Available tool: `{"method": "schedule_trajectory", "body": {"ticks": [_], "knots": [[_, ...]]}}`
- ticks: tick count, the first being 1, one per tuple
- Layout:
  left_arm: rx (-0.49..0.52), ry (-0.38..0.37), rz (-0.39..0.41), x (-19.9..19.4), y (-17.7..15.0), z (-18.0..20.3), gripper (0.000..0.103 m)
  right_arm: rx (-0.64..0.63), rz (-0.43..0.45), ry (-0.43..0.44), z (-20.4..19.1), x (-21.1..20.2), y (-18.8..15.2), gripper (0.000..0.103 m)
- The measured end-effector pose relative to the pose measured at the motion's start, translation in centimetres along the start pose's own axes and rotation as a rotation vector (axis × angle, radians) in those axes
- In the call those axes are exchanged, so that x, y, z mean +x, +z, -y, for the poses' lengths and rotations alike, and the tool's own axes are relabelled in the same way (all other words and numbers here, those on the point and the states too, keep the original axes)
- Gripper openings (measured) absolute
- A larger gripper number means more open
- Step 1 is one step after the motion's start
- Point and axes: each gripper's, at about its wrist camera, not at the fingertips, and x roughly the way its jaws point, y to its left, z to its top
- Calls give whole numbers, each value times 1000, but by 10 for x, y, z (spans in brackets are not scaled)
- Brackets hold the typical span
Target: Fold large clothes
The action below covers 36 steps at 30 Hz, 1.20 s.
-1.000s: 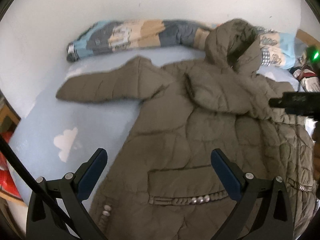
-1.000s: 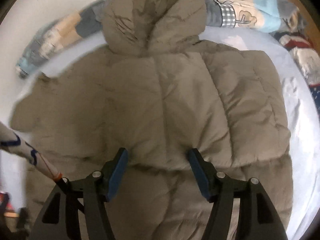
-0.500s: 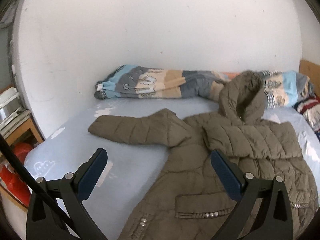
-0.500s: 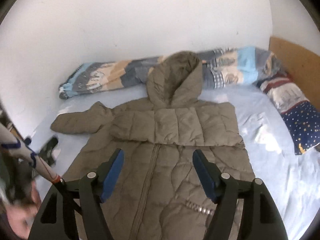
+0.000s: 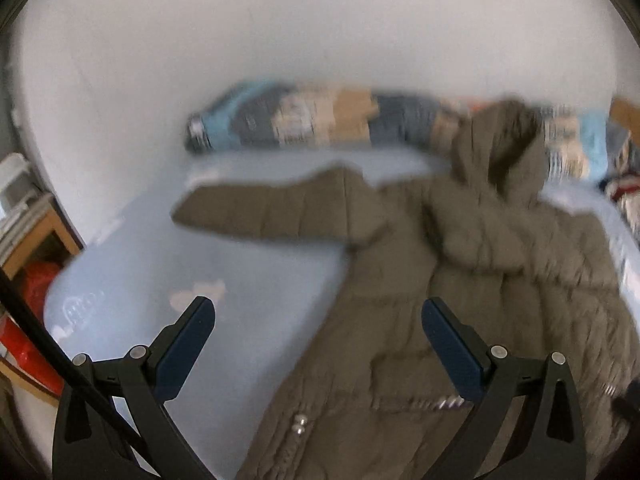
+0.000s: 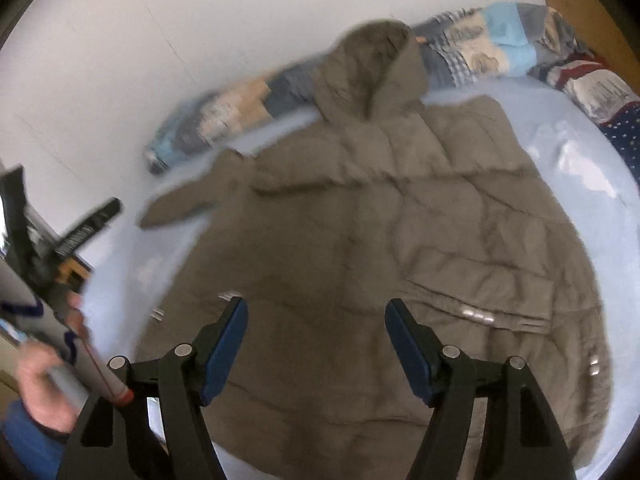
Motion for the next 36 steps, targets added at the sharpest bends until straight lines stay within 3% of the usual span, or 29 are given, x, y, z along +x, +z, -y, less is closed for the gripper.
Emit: {"method": "schedule_trajectory", "body": {"ticks": [5, 8, 11, 15, 20, 23, 25, 27, 28, 29, 33, 36], "knots": [[-101, -112, -280, 55, -25, -29, 103, 118, -32, -162, 74, 0, 0, 76], [-182, -148, -373, 66, -44, -51, 103, 212, -60, -235, 123, -9, -5, 76], [-296, -217, -443, 66, -63, -77, 103, 322, -54, -246, 162, -27, -16, 76], [-400, -336, -540, 66, -90, -98, 101, 400, -81, -212, 185, -38, -29, 76], [-383, -366, -568, 56, -116, -97, 87, 403, -147, -210, 195, -40, -49, 76], [-368, -402, -585, 47, -131, -83, 81, 411, -200, -147, 198, -32, -64, 77], [-305, -352, -546, 35, -134, -68, 70, 411, -221, -81, 197, -26, -75, 75], [-265, -339, -521, 27, -136, -57, 55, 382, -203, -82, 195, -29, -76, 50], [-245, -336, -506, 21, -137, -52, 50, 382, -197, -79, 197, -33, -76, 29], [-202, -320, -485, 13, -138, -42, 49, 401, -192, -65, 201, -35, -76, 23], [-91, -303, -442, -11, -146, -14, 47, 420, -152, -106, 210, -50, -77, 20], [-1, -276, -401, -28, -155, 4, 47, 380, -120, -200, 209, -60, -72, 19]]}}
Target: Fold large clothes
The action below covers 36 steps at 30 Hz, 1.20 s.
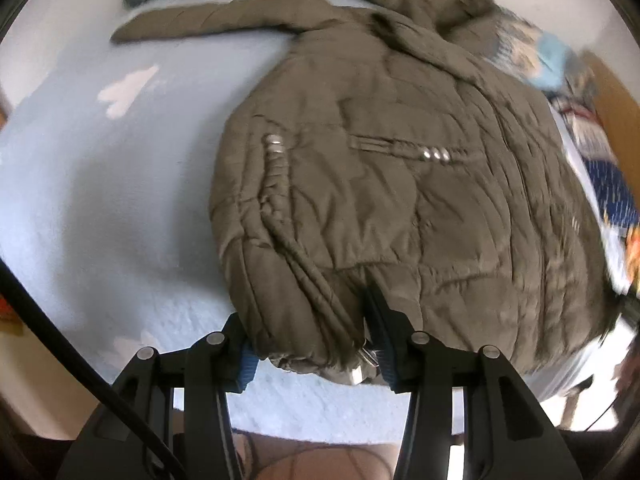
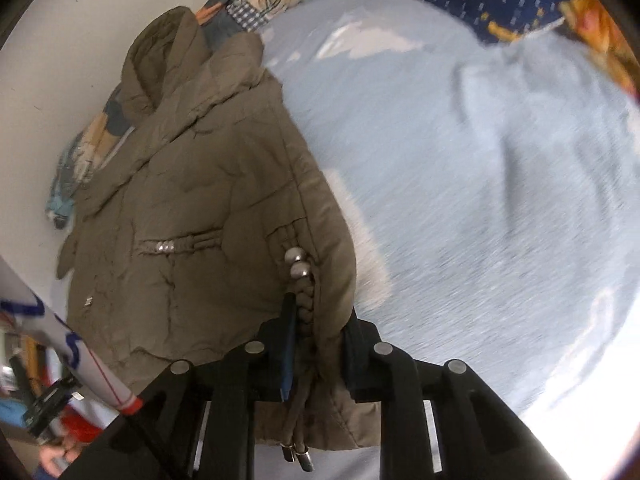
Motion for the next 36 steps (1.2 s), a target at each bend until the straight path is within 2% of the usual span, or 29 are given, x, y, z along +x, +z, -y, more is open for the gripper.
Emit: {"method": "schedule_trajectory", "body": {"ticks": [3, 6, 7, 9, 11, 14, 17, 22, 25, 30, 36], "knots": [[24, 85, 83, -16, -4, 6, 47, -6, 2, -17, -3, -3, 4, 21], [-7, 147, 194, -43, 0, 0, 53, -19, 30, -92, -10, -13, 8, 38], [-7, 182, 238, -51, 1, 0, 55, -26, 52, -120, -13, -19, 8, 43], [10, 272, 350, -70, 5, 3, 64, -54, 130, -190, -22, -37, 9, 44], [36, 347, 457, -89, 7, 9, 65, -95, 243, -250, -37, -57, 12, 46], [63, 406, 542, -106, 15, 19, 67, -144, 330, -181, -61, -75, 15, 55], [90, 454, 614, -122, 19, 30, 69, -214, 344, -78, -95, -76, 13, 57], [94, 489, 653, -149, 17, 38, 71, -401, 315, 38, -170, -64, 0, 57], [83, 496, 651, -161, 16, 34, 72, -457, 292, 89, -202, -57, -8, 57], [61, 528, 649, -163, 34, 21, 74, -472, 267, 149, -232, -48, -9, 59], [8, 568, 636, -153, 80, -15, 74, -462, 248, 173, -262, -24, 6, 59]]}}
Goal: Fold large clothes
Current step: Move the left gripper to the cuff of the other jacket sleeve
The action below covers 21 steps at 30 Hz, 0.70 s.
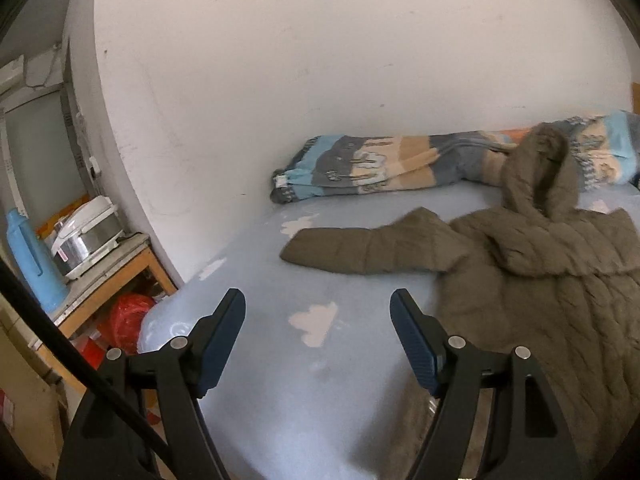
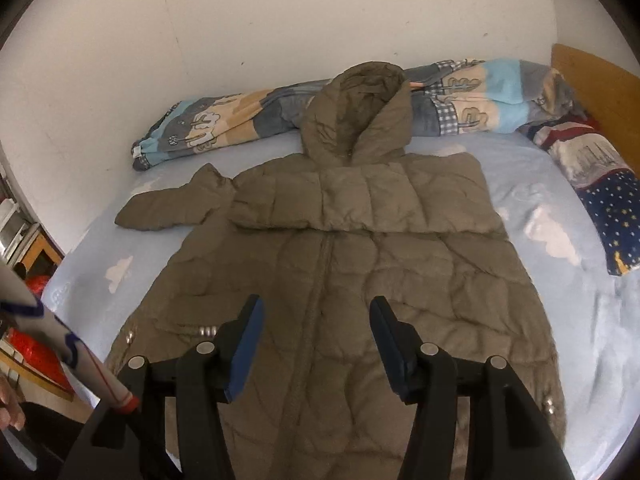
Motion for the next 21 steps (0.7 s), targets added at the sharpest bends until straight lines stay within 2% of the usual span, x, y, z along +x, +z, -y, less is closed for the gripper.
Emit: {"method": "schedule_trajectory", "body": {"ticks": [5, 9, 11, 15, 21], "knots": [[-33, 65, -18, 51, 18, -12, 74, 35, 4, 3, -2, 44, 26, 59], [-43, 132, -37, 98, 28, -20, 74, -17, -22, -46, -17, 94, 40, 59], [-67, 150, -75, 128, 30, -21, 74, -42, -31, -77, -23, 115, 45, 59], [-112, 169, -146, 177, 31, -22, 74, -60, -44, -78, -31, 149, 56, 59], [-135, 194, -191, 220, 30, -23, 74, -115, -51, -79, -52, 188, 67, 59]]}}
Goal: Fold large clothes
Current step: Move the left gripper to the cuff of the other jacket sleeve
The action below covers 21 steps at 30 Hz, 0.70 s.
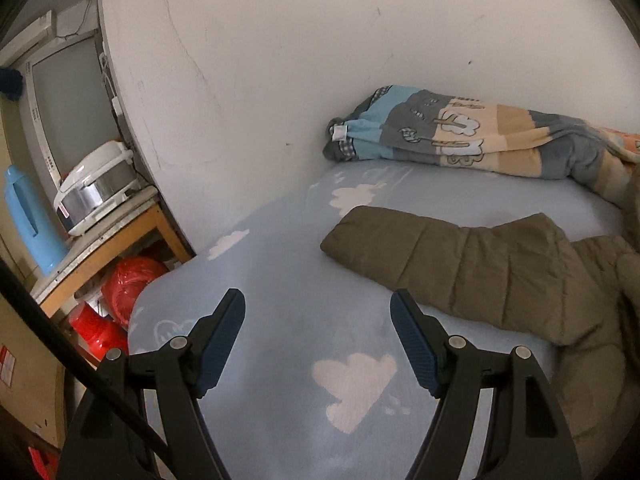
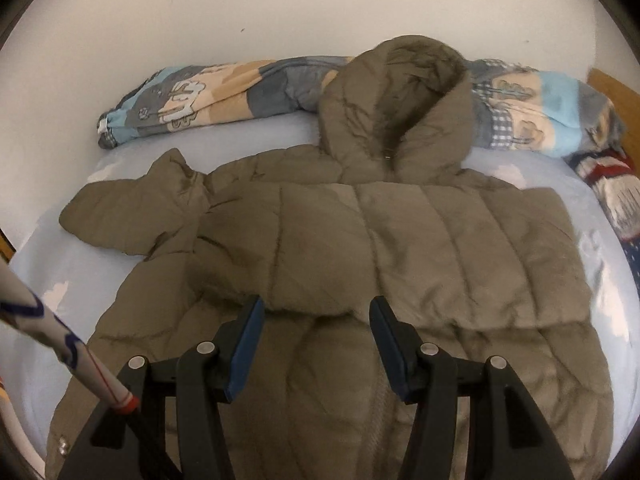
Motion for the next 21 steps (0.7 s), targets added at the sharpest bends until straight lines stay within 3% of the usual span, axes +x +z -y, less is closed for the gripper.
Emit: {"method": "schedule_trajectory", "body": {"ticks": [5, 10, 21], "knots": [[20, 13, -7, 17, 2, 2, 74, -41, 10, -34, -13, 28, 25, 59], [20, 30, -10, 23, 4, 0, 74, -29, -46, -62, -16, 65, 43, 59], [7, 26, -31, 33, 8, -1, 74, -58, -147, -82, -19, 101, 47, 59]]}}
